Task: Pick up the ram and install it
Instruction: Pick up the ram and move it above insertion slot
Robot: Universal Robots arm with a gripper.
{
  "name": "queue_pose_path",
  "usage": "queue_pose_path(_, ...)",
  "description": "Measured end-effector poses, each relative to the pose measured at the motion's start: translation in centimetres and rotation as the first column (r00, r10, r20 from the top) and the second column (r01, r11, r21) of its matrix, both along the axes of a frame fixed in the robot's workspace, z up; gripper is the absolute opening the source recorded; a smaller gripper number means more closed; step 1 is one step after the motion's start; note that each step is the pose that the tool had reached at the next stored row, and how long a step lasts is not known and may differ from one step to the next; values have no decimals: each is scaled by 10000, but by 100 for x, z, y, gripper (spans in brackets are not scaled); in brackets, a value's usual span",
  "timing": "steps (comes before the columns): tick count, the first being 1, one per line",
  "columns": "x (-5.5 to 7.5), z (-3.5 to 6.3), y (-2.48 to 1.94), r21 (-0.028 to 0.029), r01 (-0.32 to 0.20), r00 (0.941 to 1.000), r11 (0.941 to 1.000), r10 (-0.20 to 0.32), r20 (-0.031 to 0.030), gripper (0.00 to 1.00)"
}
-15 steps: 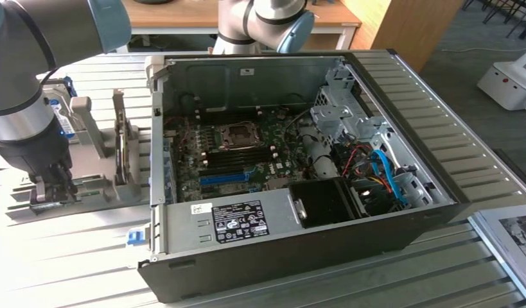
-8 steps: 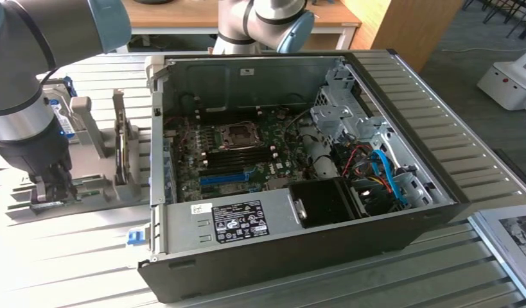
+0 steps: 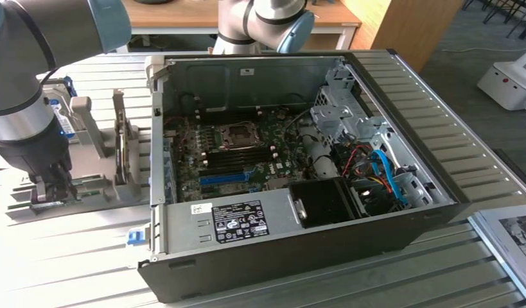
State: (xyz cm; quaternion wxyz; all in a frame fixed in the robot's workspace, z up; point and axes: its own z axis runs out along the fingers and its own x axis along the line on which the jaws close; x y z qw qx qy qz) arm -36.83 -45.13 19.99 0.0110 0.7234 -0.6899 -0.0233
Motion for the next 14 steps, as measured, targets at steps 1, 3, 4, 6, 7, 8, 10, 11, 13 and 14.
queue_pose_path(1,0,0,0,0,0,10000,10000,0,0,12)
queue_pose_path(3,0,1,0,9,1,10000,10000,-1,1,12)
queue_pose_path(4,-1,4,1,13,2,10000,10000,-2,1,12)
queue_pose_path(6,-1,18,0,19,1,10000,10000,-1,-1,12)
queue_pose_path(7,0,26,0,28,0,10000,10000,0,0,12)
queue_pose_path(8,0,32,0,36,0,10000,10000,0,1,12)
queue_pose_path(10,0,47,0,51,2,10000,10000,-2,1,12)
queue_pose_path(11,0,58,0,59,2,10000,10000,-2,0,12)
queue_pose_path(13,0,80,0,76,4,10000,10000,-4,0,12)
queue_pose_path(14,0,93,0,85,4,10000,10000,-4,0,12)
